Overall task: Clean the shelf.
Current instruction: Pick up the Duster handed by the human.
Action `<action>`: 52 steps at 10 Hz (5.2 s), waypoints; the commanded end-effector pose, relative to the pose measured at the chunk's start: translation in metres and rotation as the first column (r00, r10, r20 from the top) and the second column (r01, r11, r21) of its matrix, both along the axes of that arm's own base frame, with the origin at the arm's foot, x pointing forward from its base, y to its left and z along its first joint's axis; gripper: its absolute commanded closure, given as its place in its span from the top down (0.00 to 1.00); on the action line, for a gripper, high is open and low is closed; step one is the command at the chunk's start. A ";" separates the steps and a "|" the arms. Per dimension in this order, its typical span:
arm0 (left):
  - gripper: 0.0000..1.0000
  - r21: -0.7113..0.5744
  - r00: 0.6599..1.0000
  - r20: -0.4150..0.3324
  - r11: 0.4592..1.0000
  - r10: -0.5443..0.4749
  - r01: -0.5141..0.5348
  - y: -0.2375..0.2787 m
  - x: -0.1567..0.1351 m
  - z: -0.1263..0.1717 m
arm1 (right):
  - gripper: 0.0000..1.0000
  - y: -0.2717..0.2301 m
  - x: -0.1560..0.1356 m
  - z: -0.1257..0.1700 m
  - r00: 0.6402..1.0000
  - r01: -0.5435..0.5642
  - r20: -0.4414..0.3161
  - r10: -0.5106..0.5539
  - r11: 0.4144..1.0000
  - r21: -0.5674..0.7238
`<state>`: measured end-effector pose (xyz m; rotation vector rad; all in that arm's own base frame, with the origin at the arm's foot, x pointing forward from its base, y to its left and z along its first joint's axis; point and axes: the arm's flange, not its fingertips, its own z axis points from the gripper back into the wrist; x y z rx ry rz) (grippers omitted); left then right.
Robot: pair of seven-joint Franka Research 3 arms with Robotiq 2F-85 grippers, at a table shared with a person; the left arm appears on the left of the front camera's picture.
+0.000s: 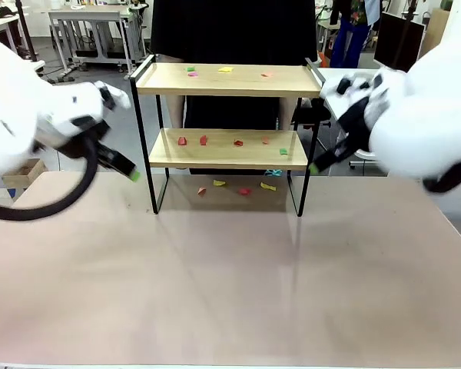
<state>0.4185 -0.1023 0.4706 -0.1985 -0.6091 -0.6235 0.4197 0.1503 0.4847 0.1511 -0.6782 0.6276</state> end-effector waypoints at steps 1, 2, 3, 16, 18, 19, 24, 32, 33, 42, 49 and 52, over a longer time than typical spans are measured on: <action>1.00 -0.044 0.993 -0.038 0.993 -0.115 0.113 0.040 0.018 0.025 | 1.00 -0.053 0.018 0.034 0.993 -0.119 0.007 0.119 0.988 0.098; 1.00 -0.090 0.981 -0.037 0.978 -0.192 0.188 0.064 0.023 0.041 | 1.00 -0.079 0.027 0.047 0.983 -0.184 0.020 0.183 0.971 0.151; 1.00 -0.120 0.960 -0.022 0.954 -0.280 0.276 0.091 0.032 0.051 | 1.00 -0.113 0.038 0.056 0.969 -0.246 0.040 0.243 0.946 0.211; 1.00 -0.379 0.852 0.291 0.765 -0.436 0.521 0.227 0.089 -0.066 | 1.00 -0.298 0.092 -0.080 0.896 -0.444 0.253 0.366 0.771 0.457; 1.00 -0.388 0.851 0.299 0.760 -0.431 0.521 0.228 0.091 -0.069 | 1.00 -0.302 0.099 -0.085 0.891 -0.453 0.256 0.374 0.762 0.462; 1.00 -0.440 0.843 0.363 0.724 -0.398 0.531 0.241 0.104 -0.079 | 1.00 -0.316 0.122 -0.090 0.836 -0.547 0.280 0.472 0.670 0.502; 1.00 -0.460 0.712 0.588 0.565 -0.385 0.685 0.276 0.128 -0.106 | 1.00 -0.368 0.159 -0.110 0.737 -0.676 0.484 0.472 0.499 0.543; 1.00 -0.392 0.614 0.699 0.521 -0.367 0.758 0.259 0.151 -0.115 | 1.00 -0.400 0.180 -0.122 0.722 -0.692 0.536 0.438 0.470 0.548; 1.00 -0.396 0.615 0.698 0.517 -0.367 0.759 0.264 0.152 -0.116 | 1.00 -0.400 0.180 -0.121 0.719 -0.695 0.541 0.436 0.470 0.545; 1.00 -0.417 0.633 0.683 0.516 -0.366 0.748 0.266 0.148 -0.120 | 1.00 -0.399 0.177 -0.122 0.729 -0.684 0.523 0.442 0.490 0.540; 1.00 -0.417 0.633 0.683 0.516 -0.366 0.748 0.266 0.148 -0.120 | 1.00 -0.399 0.177 -0.122 0.729 -0.684 0.523 0.442 0.490 0.540; 1.00 -0.417 0.633 0.683 0.516 -0.366 0.748 0.266 0.148 -0.120 | 1.00 -0.399 0.177 -0.122 0.729 -0.684 0.523 0.442 0.490 0.540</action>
